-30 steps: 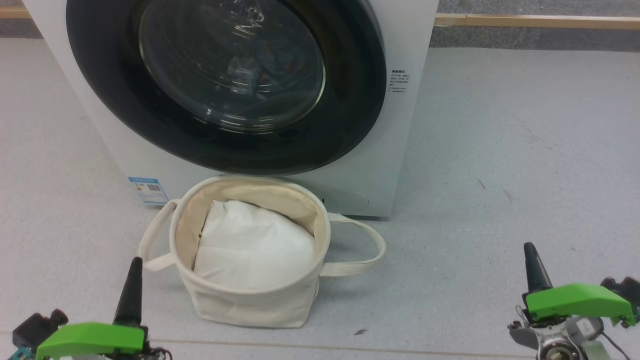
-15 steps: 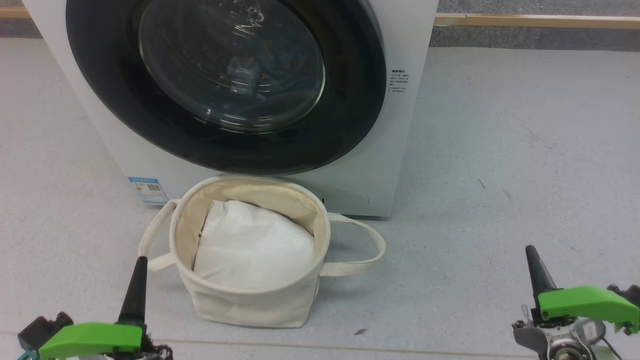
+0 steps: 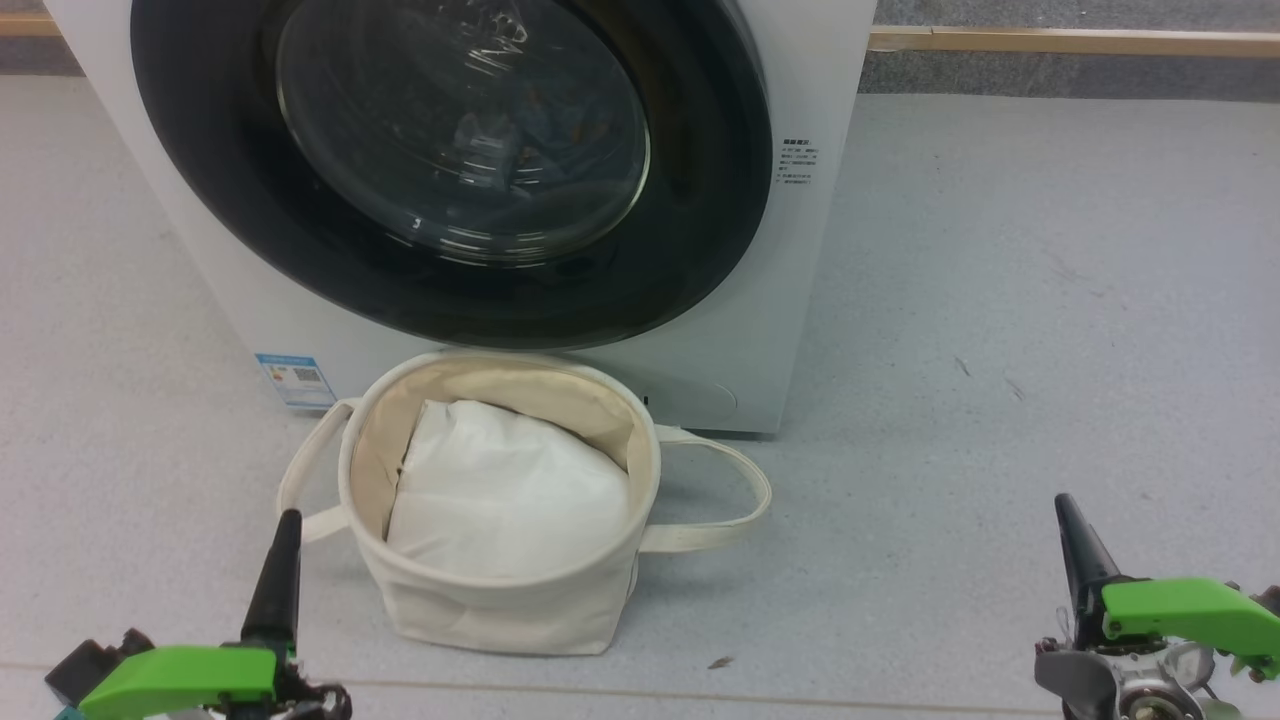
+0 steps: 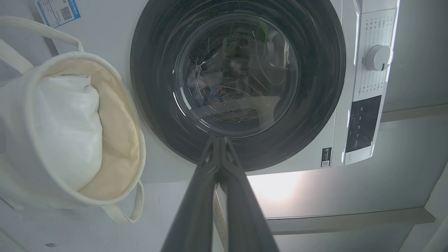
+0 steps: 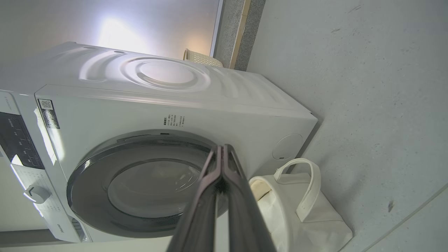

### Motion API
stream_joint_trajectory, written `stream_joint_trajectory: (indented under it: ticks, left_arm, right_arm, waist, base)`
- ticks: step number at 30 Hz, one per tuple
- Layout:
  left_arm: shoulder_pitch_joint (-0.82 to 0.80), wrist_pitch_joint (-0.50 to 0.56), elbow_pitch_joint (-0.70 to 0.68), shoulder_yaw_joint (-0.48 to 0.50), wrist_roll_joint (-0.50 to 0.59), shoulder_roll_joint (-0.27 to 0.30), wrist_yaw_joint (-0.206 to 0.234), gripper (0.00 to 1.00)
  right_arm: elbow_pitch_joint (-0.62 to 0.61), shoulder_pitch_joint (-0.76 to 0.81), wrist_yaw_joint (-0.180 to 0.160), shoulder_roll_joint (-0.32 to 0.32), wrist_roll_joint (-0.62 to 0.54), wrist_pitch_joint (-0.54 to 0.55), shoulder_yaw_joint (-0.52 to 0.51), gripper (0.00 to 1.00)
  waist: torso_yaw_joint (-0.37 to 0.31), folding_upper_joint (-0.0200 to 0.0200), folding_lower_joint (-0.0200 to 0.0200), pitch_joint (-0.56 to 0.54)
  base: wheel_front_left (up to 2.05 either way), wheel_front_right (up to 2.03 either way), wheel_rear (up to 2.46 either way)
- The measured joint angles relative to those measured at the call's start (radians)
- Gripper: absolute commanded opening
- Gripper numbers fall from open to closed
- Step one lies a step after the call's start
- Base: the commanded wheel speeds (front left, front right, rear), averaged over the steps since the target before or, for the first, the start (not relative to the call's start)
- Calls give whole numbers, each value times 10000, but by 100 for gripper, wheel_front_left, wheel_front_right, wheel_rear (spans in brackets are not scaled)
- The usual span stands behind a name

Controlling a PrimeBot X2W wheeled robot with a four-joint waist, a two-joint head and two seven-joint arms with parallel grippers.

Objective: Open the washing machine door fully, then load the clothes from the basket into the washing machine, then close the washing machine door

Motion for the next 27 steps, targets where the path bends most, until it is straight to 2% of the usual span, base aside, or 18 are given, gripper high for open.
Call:
stream_joint_trajectory:
  ticks: [21,27]
  left_arm:
    - [147,608,-224,316,-1590,-443,0,0]
    - [149,608,-257,324,-1662,-477,0,0]
  right_arm:
    - [-219,26,0,88,2186,598,-380,0]
    - [-226,30,0,119,2270,600,-418,0]
  waist:
    - [-5,0,0,11]
    - [-6,0,0,12]
  base:
    - [0,0,0]
    - [0,0,0]
